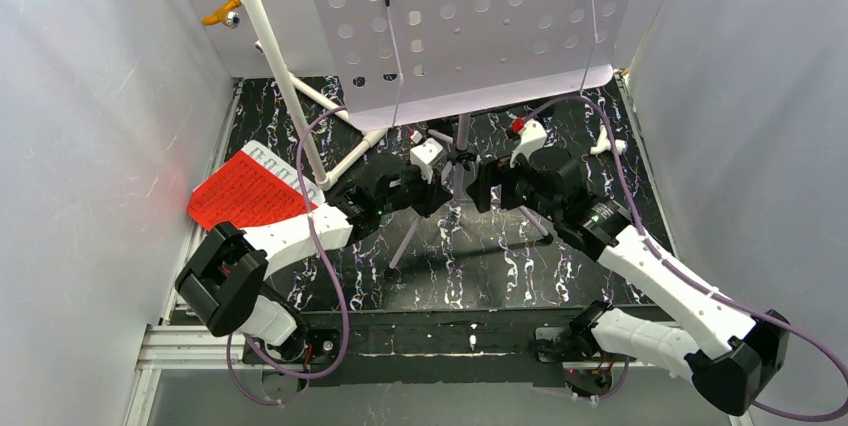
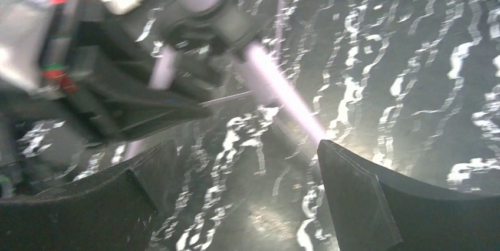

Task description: Set up the instrument practice props

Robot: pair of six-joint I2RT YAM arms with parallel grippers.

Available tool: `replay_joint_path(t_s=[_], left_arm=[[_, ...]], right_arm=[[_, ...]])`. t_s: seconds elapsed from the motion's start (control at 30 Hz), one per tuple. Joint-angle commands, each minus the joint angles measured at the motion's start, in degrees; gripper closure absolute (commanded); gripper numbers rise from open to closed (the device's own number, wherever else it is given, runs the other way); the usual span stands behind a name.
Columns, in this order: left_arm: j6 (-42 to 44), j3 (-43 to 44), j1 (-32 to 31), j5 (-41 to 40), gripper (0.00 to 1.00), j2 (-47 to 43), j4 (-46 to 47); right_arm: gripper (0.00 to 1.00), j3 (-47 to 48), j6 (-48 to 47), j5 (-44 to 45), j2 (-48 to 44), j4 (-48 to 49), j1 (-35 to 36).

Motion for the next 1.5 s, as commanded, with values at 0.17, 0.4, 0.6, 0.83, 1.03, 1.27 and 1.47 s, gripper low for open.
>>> replay_joint_path(t_s=[0.17,0.4,0.6,0.83,1.03,1.27,1.47], left_arm=[[-3.0,-0.1,0.0,-5.6,1.00,4.2,-9.0],[-2.0,-0.2,-1.0,-6.9,1.00,3.1,-9.3],[-2.2,0.3,-1.1,-6.4,1.00,3.5,-9.6],[-2.3,0.6,-1.1,-6.0,1.00,3.7,-9.8],[-2.4,0.7,-1.1,-5.8,1.00,4.0,-9.9],[-2.4,0.7,-1.2,-5.8,1.00,3.9,-10.0],[-2.3,0.8,-1.2,-5.9,1.00,4.0,-10.1]], right_arm=[[0.25,-1.0,16.5,2.6,-5.1,9.5,5.7],[0.29,4.0,14.9,6.4,2.3,11.8,5.9],[0.41,3.1,19.0,11.6,3.4,12.9,6.3],[0.45,3.3,21.3,12.6,4.7,15.1,6.2],[0.46,4.0,23.0,15.0,6.4,15.5,6.3],[0.61,3.0,30.4,18.7,7.4,15.5,6.2],[0.94,1.1,49.7,24.0,6.2,8.3,5.9]])
